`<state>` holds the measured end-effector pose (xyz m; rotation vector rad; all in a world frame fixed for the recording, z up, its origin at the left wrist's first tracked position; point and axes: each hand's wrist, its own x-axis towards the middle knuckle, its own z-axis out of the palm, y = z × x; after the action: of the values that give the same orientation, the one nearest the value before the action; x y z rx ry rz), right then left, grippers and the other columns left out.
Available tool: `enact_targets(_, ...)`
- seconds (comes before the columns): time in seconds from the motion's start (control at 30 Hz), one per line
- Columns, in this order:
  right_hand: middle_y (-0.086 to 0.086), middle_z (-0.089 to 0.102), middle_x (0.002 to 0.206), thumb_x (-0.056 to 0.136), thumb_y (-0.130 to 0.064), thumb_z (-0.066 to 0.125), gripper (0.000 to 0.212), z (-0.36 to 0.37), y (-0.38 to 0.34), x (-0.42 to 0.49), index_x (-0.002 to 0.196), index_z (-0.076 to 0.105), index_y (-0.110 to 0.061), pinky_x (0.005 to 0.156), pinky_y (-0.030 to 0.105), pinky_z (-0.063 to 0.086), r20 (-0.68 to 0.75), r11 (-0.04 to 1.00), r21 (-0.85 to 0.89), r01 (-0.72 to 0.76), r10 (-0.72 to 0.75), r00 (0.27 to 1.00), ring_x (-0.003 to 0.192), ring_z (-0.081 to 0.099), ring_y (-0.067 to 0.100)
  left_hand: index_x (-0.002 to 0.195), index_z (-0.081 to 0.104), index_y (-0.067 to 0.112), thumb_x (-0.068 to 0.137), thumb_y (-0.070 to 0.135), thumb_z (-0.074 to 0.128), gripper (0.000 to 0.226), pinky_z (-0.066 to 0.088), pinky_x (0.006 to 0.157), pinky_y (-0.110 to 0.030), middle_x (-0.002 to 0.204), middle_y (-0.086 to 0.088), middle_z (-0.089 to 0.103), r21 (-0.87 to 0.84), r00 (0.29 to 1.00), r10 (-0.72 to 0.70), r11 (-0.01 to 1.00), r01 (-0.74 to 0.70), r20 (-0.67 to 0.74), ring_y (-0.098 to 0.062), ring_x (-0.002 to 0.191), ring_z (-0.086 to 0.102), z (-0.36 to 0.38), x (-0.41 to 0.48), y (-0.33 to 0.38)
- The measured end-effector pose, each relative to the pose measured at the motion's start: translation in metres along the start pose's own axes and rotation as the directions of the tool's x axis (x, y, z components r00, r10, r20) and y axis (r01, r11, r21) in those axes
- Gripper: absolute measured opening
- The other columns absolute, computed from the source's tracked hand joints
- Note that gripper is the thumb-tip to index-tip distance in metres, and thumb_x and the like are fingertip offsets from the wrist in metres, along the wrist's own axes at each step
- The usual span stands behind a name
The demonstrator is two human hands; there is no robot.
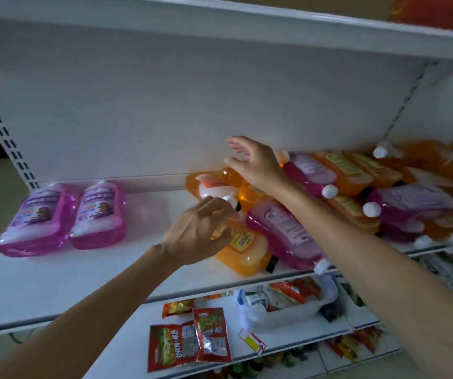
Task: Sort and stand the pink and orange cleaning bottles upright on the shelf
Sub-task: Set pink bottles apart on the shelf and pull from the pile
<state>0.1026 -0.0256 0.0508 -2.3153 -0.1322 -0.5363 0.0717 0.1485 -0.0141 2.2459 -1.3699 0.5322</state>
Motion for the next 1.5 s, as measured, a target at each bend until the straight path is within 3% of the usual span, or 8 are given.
enact_targets(0.13,0.012,0.063,0.118,0.082,-0.01,0.066,0.04,-0.049,0.053,-0.013,0.12,0.058,-0.005,0.097,0.028,0.044,-0.066,0.996,-0.072,-0.057,0.052,0.996,0.109,0.059,0.02,0.099,0.067,0.009,0.076,0.026,0.048,0.034,0.051,0.068,-0.031,0.1,-0.009,0.066,-0.033,0.997,0.058,0.998,-0.056,0.045,-0.026,0.086,0.061,0.024,0.039,0.032)
enact_targets(0.33,0.009,0.064,0.119,0.084,-0.02,0.067,0.038,-0.108,0.109,-0.035,0.119,0.06,-0.006,0.096,0.031,0.043,-0.139,0.972,-0.192,-0.137,0.112,0.984,0.111,0.058,0.02,0.104,0.065,0.012,0.077,0.035,0.044,0.042,0.053,0.076,-0.032,0.11,-0.007,0.062,-0.061,0.997,-0.04,0.997,0.044,0.062,-0.024,0.101,0.058,0.054,0.081,0.053)
enact_targets(0.53,0.008,0.043,0.14,0.077,-0.022,0.073,0.062,-0.134,0.148,-0.063,0.133,0.049,-0.011,0.104,0.027,0.028,0.142,0.899,-0.436,0.034,0.031,0.989,0.132,0.036,0.024,0.102,0.067,0.009,0.077,0.02,0.062,0.028,0.038,0.079,-0.021,0.11,-0.008,0.061,-0.046,0.984,-0.172,0.984,0.174,0.033,-0.023,0.103,0.056,0.085,0.104,0.06)
enact_targets(0.77,0.018,0.031,0.145,0.086,0.0,0.049,0.05,-0.129,0.154,-0.058,0.134,0.038,-0.002,0.104,0.042,0.035,0.241,0.718,-0.657,0.227,-0.085,0.967,0.133,0.03,0.035,0.092,0.07,0.002,0.081,0.008,0.061,0.015,0.041,0.069,-0.02,0.098,-0.007,0.064,-0.047,0.976,-0.198,0.978,0.203,0.088,-0.02,0.089,0.059,0.091,0.107,0.072)
enact_targets(0.97,0.013,0.038,0.143,0.086,-0.012,0.064,0.057,-0.131,0.152,-0.057,0.137,0.04,-0.003,0.109,0.03,0.025,0.191,0.825,-0.495,0.272,-0.202,0.961,0.135,0.03,0.028,0.103,0.067,0.006,0.087,0.013,0.056,0.02,0.036,0.073,-0.014,0.105,-0.003,0.06,-0.03,0.953,-0.266,0.961,0.273,0.147,-0.013,0.093,0.052,0.087,0.107,0.078)
enact_targets(1.2,0.01,0.055,0.126,0.08,-0.011,0.071,0.05,-0.152,0.143,-0.054,0.126,0.053,-0.005,0.097,0.018,0.03,0.028,0.961,-0.202,0.188,-0.186,0.982,0.116,0.044,0.016,0.105,0.064,0.01,0.082,0.009,0.06,0.023,0.039,0.068,-0.007,0.099,0.005,0.052,-0.075,0.939,-0.323,0.94,0.332,0.115,-0.013,0.093,0.053,0.086,0.109,0.083)
enact_targets(1.37,-0.008,0.06,0.108,0.084,-0.015,0.068,0.037,-0.174,0.117,-0.06,0.119,0.057,-0.012,0.077,0.001,0.038,-0.06,0.991,0.069,0.116,-0.112,0.992,0.093,0.053,0.0,0.138,0.038,0.012,0.081,0.024,0.068,0.066,0.041,0.099,-0.043,0.14,-0.011,0.04,-0.023,0.923,-0.379,0.925,0.378,-0.065,-0.026,0.127,0.037,0.09,0.122,0.079)
enact_targets(1.5,-0.011,0.058,0.095,0.089,-0.016,0.061,0.021,-0.185,0.098,-0.061,0.109,0.056,-0.017,0.078,0.013,0.044,0.006,0.949,0.31,0.056,-0.061,0.998,0.084,0.055,-0.004,0.139,0.028,0.012,0.076,0.051,0.065,0.083,0.047,0.089,-0.037,0.133,-0.012,0.048,-0.103,0.927,-0.34,0.939,0.327,-0.16,-0.026,0.115,0.05,0.094,0.134,0.082)
